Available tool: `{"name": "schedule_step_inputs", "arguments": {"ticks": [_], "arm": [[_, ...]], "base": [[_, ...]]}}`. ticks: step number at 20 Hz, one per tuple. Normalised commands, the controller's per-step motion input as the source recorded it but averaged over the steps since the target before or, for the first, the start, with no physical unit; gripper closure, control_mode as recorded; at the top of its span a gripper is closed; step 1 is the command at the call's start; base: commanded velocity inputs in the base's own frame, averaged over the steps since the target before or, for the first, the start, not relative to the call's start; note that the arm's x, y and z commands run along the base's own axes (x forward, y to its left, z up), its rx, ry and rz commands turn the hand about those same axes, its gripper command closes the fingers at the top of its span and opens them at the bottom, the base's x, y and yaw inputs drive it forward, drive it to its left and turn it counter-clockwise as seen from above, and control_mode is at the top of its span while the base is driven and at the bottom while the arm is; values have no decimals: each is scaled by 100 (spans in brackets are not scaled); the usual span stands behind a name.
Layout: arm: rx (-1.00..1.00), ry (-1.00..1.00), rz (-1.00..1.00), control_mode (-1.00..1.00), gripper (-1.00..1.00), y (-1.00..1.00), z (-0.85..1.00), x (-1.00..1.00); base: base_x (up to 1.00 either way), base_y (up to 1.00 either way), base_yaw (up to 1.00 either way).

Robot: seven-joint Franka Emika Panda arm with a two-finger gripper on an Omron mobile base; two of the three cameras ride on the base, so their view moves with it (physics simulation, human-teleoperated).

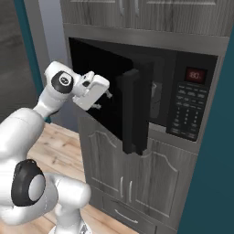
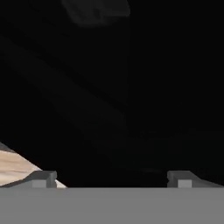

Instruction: Place the tupperware containing the fish and squash meal in the microwave. Close the microwave door and press the start button to reheat the meal.

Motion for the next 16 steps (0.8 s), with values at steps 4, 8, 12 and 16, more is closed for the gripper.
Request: {"name": "schedule_step_inputs", "arguments": {"ticks": [4,8,12,16], "arm": [[0,0,16,-100,-100,-81,-7,91],[0,0,16,-100,-100,-80,-4,90],[0,0,17,-100,-100,-79,0,84],[0,-1,22,-100,-100,-80,-1,70]], "base": [[0,0,0],[0,0,0],[0,0,0],[0,0,0]]}}
